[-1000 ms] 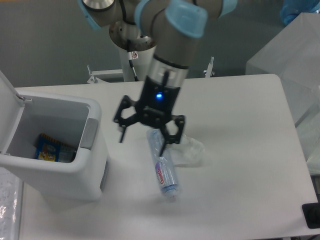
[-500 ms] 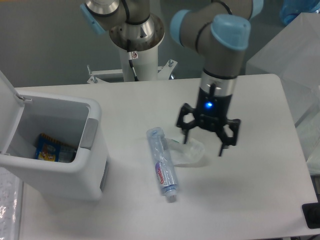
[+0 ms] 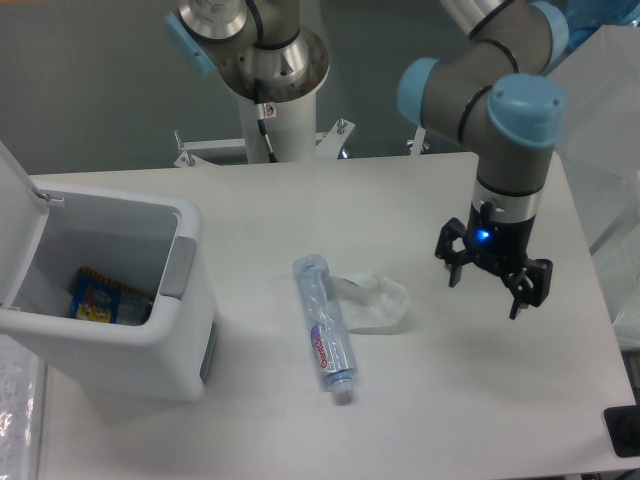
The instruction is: Open the trash can
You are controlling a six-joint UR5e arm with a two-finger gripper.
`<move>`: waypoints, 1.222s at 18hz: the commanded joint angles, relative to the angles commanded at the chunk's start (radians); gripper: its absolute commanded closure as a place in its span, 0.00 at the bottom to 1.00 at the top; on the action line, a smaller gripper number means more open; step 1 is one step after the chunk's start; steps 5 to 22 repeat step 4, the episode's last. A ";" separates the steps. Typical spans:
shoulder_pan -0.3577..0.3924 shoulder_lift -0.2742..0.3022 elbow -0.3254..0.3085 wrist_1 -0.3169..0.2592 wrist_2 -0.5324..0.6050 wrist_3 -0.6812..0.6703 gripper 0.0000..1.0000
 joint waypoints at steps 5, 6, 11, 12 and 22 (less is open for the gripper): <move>-0.017 -0.022 0.025 -0.002 0.006 -0.002 0.00; -0.017 -0.022 0.025 -0.002 0.006 -0.002 0.00; -0.017 -0.022 0.025 -0.002 0.006 -0.002 0.00; -0.017 -0.022 0.025 -0.002 0.006 -0.002 0.00; -0.017 -0.022 0.025 -0.002 0.006 -0.002 0.00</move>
